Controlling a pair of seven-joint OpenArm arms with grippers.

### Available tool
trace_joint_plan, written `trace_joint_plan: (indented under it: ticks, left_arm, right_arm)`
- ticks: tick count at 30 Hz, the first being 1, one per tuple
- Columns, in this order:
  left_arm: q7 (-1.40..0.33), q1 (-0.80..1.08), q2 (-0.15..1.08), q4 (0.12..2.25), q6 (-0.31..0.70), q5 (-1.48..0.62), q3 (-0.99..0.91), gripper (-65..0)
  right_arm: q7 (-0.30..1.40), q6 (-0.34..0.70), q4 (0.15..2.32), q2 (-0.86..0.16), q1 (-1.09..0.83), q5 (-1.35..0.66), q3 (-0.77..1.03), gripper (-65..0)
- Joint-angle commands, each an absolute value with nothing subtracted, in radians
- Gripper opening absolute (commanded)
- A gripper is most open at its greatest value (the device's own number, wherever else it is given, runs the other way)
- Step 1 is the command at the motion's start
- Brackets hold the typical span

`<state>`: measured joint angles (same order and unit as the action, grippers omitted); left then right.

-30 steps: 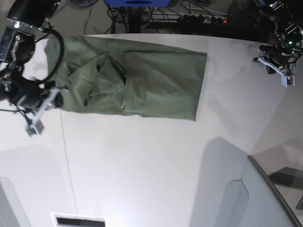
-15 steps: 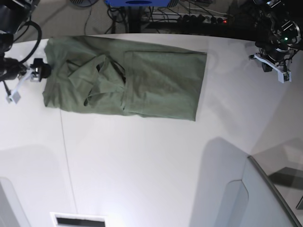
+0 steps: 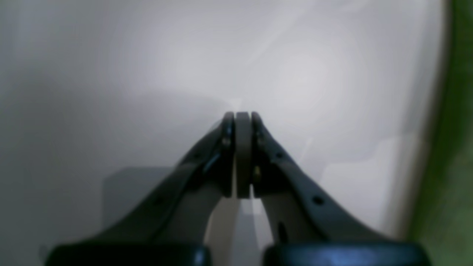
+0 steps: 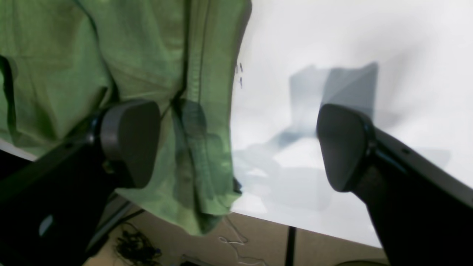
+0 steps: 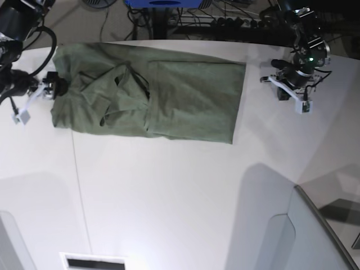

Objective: Layout the t-shirt on the table in an organized manner, then fold the t-shirt properly
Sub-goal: 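Release the shirt with the right gripper and withdraw both grippers, then grasp both ends of the folded green shirt with both grippers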

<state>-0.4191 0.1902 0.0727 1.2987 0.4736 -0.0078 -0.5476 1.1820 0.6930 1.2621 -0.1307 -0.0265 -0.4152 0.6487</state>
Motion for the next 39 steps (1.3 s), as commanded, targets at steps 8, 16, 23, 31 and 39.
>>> trace_joint_plan:
  ticks: [8, 16, 23, 31, 39]
  left_arm:
    - [-0.421, 0.176, 0.062, 1.305, 0.490, -0.022, -0.378, -65.0]
    - [-0.421, 0.174, 0.044, 1.305, 0.490, -0.022, -0.369, -65.0]
    - [-0.421, 0.176, 0.047, 1.303, 0.490, -0.018, -0.274, -65.0]
    - [-0.421, 0.153, 0.044, 1.231, 0.490, -0.019, -0.268, -65.0]
    - [-0.420, 0.162, 0.044, 1.230, 0.490, -0.021, -0.232, -65.0]
  right_arm:
    - [1.228, 0.698, 1.320, -0.073, -0.028, -0.429, 0.572, -6.0]
    - [1.228, 0.698, 1.317, -0.064, -0.021, -0.443, 0.570, -6.3]
    - [1.234, 0.698, 1.316, -0.065, -0.025, -0.532, 0.567, -6.3]
    - [1.233, 0.698, 1.316, -0.059, -0.025, -0.533, 0.522, -6.5]
    - [1.227, 0.698, 1.316, -0.064, -0.018, -0.533, 0.492, -26.3]
